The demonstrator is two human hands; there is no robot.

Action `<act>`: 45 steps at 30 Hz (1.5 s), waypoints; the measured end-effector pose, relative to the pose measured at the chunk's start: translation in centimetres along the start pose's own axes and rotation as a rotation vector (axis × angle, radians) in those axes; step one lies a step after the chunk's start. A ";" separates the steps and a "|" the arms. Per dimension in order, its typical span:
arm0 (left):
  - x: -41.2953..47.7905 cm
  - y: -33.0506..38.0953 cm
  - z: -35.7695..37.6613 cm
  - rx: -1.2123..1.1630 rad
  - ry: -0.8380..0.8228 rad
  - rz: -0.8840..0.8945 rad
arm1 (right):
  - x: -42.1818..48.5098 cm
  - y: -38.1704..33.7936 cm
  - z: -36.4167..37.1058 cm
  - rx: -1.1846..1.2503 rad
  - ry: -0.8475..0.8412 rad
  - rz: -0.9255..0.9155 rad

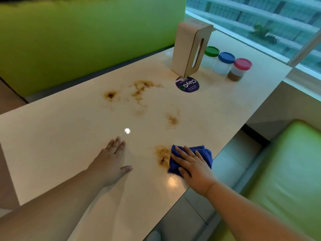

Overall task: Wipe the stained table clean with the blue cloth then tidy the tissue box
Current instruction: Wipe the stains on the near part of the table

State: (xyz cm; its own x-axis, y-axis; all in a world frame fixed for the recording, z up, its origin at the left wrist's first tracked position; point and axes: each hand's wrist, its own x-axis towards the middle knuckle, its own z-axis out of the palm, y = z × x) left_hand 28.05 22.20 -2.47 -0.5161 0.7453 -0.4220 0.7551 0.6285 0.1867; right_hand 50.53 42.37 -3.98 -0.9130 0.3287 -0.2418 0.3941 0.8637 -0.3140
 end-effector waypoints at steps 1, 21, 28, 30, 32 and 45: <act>0.0 -0.1 0.0 0.002 -0.003 0.005 | -0.6 0.6 0.0 0.002 0.000 0.005; 0.2 0.2 -0.1 0.056 0.012 0.009 | 5.0 -2.5 -0.9 0.029 -0.040 0.134; 0.2 0.0 -0.1 0.057 0.003 0.007 | 4.0 -0.6 -1.6 0.011 -0.030 0.083; 0.3 0.1 0.0 0.056 -0.001 0.002 | 5.4 -1.8 -1.5 0.021 -0.040 0.128; 0.2 0.0 0.1 0.061 -0.003 0.002 | 5.6 -3.2 -1.2 0.040 -0.051 0.079; 0.1 0.2 -0.3 0.077 -0.024 0.001 | 5.6 -6.2 -0.8 0.221 -0.008 0.040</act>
State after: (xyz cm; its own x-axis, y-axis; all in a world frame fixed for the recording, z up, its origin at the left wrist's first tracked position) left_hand 28.03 22.44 -2.24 -0.5062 0.7400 -0.4429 0.7850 0.6080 0.1186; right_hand 42.91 39.19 -2.71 -0.8956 0.3574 -0.2650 0.4445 0.7449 -0.4975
